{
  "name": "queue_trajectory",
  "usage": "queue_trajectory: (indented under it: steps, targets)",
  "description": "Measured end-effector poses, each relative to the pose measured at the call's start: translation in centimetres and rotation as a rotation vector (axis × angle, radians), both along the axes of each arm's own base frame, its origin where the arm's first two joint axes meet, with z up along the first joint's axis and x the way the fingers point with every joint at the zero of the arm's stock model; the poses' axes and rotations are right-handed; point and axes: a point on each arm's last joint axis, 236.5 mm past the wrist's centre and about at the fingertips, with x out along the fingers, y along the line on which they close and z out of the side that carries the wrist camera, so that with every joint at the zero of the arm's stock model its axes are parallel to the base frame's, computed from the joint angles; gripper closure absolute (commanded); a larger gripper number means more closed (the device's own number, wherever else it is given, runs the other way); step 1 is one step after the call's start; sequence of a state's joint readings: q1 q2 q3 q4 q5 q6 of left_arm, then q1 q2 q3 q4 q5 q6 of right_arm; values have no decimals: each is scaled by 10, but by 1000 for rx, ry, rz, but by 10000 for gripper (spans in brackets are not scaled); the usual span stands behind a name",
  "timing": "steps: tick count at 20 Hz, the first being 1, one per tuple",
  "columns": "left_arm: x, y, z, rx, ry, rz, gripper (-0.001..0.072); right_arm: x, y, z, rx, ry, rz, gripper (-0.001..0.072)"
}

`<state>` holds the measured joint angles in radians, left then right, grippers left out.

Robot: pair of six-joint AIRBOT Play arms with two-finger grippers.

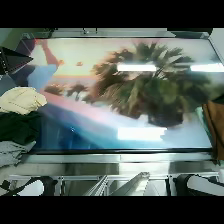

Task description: Fold the shirts.

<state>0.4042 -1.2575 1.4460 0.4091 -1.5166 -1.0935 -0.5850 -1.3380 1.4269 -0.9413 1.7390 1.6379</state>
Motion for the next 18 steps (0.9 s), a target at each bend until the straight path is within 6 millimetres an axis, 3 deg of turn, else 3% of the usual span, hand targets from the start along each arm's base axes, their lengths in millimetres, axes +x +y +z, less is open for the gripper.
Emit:
queue_trajectory:
  steps: [2, 4, 5, 7, 11, 18]
  targets:
    - [-23, -15, -1, 31, 12, -54, 685, 1, 72, 17, -20, -105, 209, 693]
    - [-52, -32, -10, 72, 37, -96, 685, -12, 141, 27, -56, -215, 421, 694]
    - [-67, -40, -15, 90, 53, -111, 684, -22, 168, 26, -95, -262, 509, 695]
    - [-93, -53, -27, 108, 85, -121, 684, -34, 200, 20, -168, -332, 611, 695]
    - [-126, -66, -45, 115, 137, -114, 686, -41, 227, 16, -233, -414, 692, 693]
    - [-150, -73, -55, 124, 141, -106, 686, -43, 235, 15, -252, -446, 714, 693]
